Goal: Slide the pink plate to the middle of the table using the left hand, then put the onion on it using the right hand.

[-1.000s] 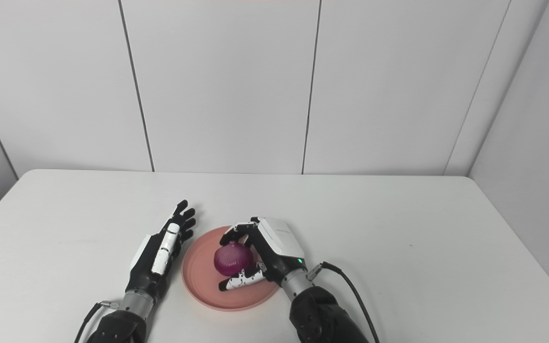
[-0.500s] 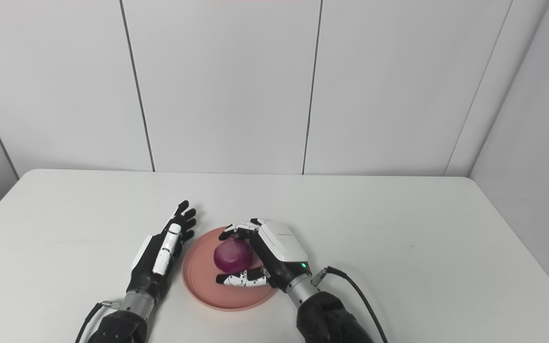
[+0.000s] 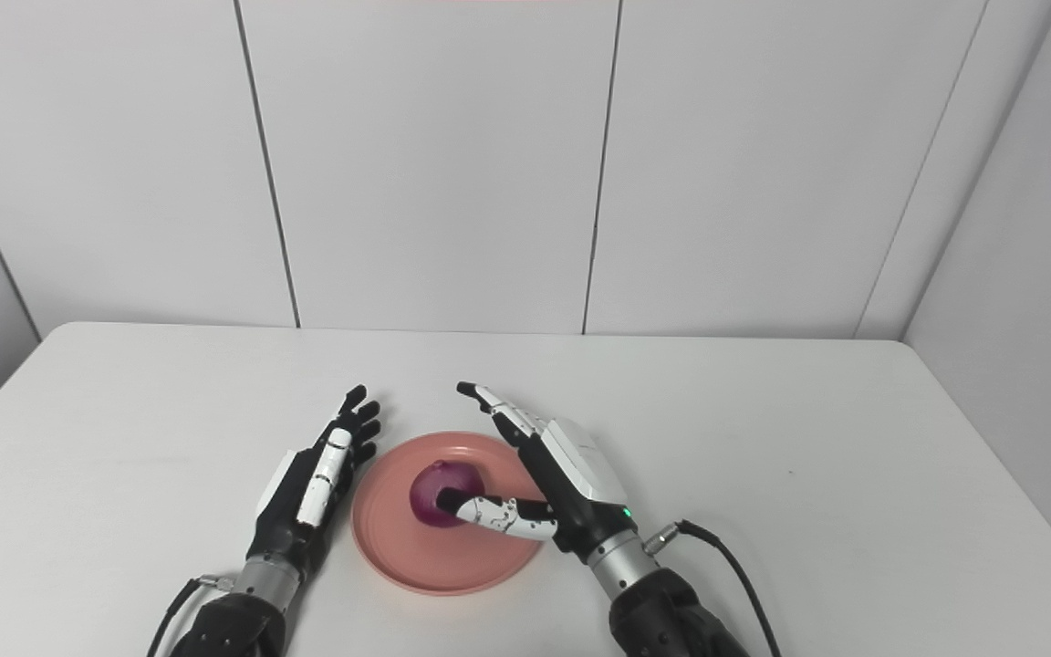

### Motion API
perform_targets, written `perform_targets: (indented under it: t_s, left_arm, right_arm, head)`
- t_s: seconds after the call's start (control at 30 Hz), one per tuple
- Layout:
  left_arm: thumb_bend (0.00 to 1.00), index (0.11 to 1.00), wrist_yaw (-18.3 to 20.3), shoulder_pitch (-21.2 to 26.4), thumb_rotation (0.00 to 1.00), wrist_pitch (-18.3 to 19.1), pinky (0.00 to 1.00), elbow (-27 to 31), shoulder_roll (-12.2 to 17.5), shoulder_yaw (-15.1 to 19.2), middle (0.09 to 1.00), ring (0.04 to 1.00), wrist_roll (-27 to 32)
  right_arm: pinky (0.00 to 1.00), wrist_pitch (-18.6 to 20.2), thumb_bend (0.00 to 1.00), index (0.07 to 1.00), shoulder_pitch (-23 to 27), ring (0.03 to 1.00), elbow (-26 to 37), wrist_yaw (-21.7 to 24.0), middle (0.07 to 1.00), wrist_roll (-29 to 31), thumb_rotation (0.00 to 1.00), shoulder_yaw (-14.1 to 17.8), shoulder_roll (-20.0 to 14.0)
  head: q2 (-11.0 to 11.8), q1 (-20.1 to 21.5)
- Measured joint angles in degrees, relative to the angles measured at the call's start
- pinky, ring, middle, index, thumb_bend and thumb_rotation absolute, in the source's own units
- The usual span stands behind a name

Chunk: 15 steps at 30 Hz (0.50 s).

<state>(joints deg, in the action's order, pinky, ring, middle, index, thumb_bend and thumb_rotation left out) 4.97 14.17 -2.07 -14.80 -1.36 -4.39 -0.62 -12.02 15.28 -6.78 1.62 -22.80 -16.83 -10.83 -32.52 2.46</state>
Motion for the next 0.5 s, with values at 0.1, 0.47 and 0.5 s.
perform_targets:
  t_s: [0.1,0.47,0.5]
  left_arm:
    - [0.56,0.953,0.00,0.00,1.00,0.01,0.94,0.03,-0.02,0.01,0.959,0.951,0.00]
    - [0.56,0.951,-0.03,-0.09,1.00,0.05,0.94,0.14,-0.02,0.04,0.957,0.950,0.04]
    - [0.56,0.951,-0.03,-0.09,1.00,0.05,0.95,0.14,-0.01,0.04,0.958,0.953,0.05]
  right_arm:
    - [0.91,-0.16,0.76,1.000,-0.99,0.974,0.00,1.62,1.000,3.50,0.93,1.24,-0.12]
    - [1.00,4.08,0.76,1.000,-2.64,1.000,-0.20,2.13,1.000,14.21,1.00,10.41,3.35]
    - [1.00,4.10,0.74,1.000,-2.64,1.000,-0.88,1.93,1.000,14.76,1.00,11.14,3.49]
  head:
    - [-0.17,-0.17]
    - [-0.18,0.00]
    - [-0.18,0.00]
